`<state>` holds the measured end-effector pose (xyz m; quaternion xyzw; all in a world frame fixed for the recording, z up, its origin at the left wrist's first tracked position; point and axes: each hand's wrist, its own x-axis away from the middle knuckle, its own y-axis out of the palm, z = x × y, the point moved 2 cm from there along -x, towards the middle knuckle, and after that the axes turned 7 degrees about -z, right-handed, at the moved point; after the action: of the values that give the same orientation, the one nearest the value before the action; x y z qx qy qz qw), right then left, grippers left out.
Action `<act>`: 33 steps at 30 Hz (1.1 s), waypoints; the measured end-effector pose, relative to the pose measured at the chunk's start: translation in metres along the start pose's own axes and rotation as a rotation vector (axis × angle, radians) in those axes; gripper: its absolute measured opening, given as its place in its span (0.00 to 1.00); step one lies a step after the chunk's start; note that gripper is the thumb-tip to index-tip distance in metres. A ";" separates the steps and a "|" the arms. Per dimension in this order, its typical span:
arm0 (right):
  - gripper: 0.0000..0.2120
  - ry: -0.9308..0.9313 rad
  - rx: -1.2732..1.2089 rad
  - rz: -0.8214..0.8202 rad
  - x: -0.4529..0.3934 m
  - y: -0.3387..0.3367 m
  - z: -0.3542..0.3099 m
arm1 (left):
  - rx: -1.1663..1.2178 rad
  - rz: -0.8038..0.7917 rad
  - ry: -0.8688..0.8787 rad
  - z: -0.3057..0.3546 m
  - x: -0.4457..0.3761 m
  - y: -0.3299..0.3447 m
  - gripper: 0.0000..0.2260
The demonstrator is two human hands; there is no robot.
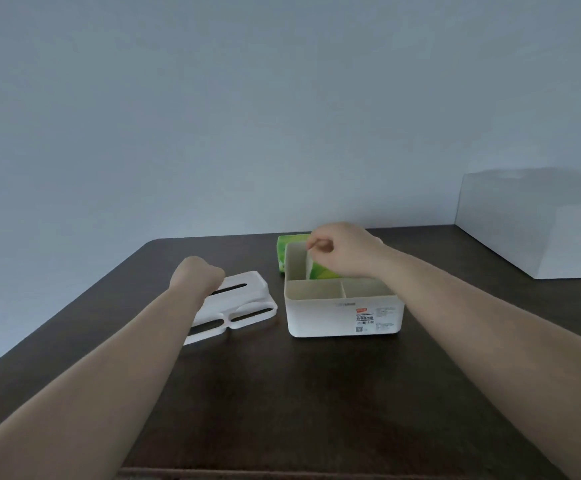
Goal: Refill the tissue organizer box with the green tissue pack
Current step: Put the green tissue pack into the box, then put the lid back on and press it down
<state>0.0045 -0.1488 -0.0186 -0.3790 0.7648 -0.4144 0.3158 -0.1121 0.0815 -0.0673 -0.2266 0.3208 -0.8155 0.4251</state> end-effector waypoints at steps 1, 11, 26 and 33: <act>0.13 -0.009 0.017 -0.004 -0.002 0.009 -0.009 | -0.057 -0.028 -0.016 -0.009 0.004 -0.004 0.07; 0.12 0.107 0.423 -0.223 -0.046 0.074 -0.069 | -0.367 -0.091 -0.065 -0.059 0.006 -0.013 0.20; 0.23 0.379 0.772 -0.394 -0.076 0.128 -0.076 | -0.241 -0.151 -0.078 -0.084 -0.007 -0.014 0.08; 0.26 0.365 0.499 -0.211 -0.074 0.122 -0.080 | -0.127 -0.078 -0.085 -0.095 -0.005 -0.031 0.08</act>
<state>-0.0602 -0.0096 -0.0763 -0.2866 0.6402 -0.6806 0.2118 -0.1879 0.1303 -0.1112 -0.3001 0.3445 -0.7990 0.3909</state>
